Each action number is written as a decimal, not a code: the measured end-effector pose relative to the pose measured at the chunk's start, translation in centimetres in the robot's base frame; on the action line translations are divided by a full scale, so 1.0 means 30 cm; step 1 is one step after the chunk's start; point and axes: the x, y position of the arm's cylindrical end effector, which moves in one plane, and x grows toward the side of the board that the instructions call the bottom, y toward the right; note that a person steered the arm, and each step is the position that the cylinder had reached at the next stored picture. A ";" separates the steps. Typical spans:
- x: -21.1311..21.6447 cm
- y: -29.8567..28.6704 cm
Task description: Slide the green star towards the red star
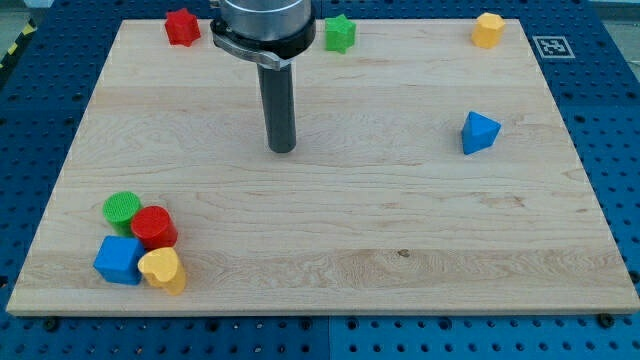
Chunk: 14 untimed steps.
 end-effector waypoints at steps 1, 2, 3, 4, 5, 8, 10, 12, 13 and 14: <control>-0.117 -0.055; -0.264 -0.176; -0.427 -0.255; -0.519 -0.228; -0.519 -0.023; -0.522 0.516; -0.653 0.523; -0.663 0.243; -0.689 0.167; -0.773 0.148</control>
